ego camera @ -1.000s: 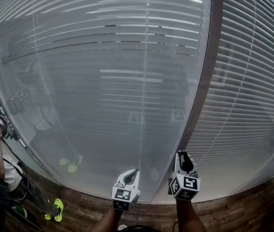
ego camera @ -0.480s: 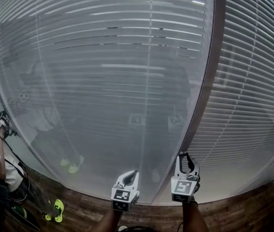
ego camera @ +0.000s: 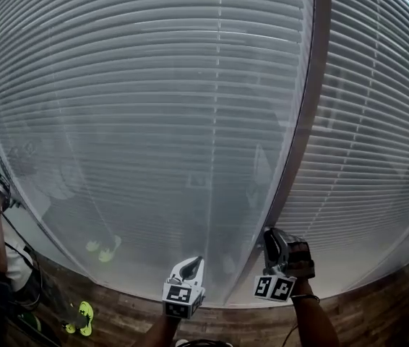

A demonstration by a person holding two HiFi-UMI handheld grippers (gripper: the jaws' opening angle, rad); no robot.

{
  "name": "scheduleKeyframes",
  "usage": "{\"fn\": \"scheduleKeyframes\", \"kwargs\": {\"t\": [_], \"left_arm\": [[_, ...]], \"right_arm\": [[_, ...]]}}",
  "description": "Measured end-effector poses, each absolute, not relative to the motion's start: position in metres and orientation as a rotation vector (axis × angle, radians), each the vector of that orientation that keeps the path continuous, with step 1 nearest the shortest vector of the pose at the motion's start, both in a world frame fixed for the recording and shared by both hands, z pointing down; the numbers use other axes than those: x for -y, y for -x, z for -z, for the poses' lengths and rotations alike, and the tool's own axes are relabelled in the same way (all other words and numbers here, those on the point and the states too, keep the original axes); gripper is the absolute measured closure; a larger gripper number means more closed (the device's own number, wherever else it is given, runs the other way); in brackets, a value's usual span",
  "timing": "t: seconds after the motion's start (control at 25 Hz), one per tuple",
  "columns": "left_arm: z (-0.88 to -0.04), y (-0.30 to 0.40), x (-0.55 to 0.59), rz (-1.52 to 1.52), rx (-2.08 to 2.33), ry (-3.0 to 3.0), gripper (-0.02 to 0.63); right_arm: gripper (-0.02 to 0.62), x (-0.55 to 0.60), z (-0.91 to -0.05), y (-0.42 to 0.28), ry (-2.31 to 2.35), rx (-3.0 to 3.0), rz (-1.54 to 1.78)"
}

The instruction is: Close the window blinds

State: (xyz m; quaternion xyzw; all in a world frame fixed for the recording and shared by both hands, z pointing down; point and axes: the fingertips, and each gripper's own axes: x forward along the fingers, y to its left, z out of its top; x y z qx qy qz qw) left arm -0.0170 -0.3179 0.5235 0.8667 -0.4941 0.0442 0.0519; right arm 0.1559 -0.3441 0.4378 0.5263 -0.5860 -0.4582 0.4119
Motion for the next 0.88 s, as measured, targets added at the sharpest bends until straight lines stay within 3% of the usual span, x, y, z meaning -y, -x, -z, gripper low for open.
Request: {"fn": "scheduleKeyframes", "kwargs": {"t": [0.44, 0.72, 0.88], "left_arm": [[-0.518, 0.019, 0.317, -0.139, 1.520, -2.626, 0.606], [-0.522, 0.021, 0.317, -0.148, 1.529, -2.612, 0.606], [-0.521, 0.019, 0.318, -0.147, 1.523, -2.625, 0.606]], "right_arm": [[0.469, 0.343, -0.438, -0.156, -1.277, 1.426, 1.212], [0.466, 0.330, -0.440, -0.158, -1.586, 1.791, 0.939], [0.448, 0.334, -0.439, -0.166, -1.835, 2.071, 0.593]]}}
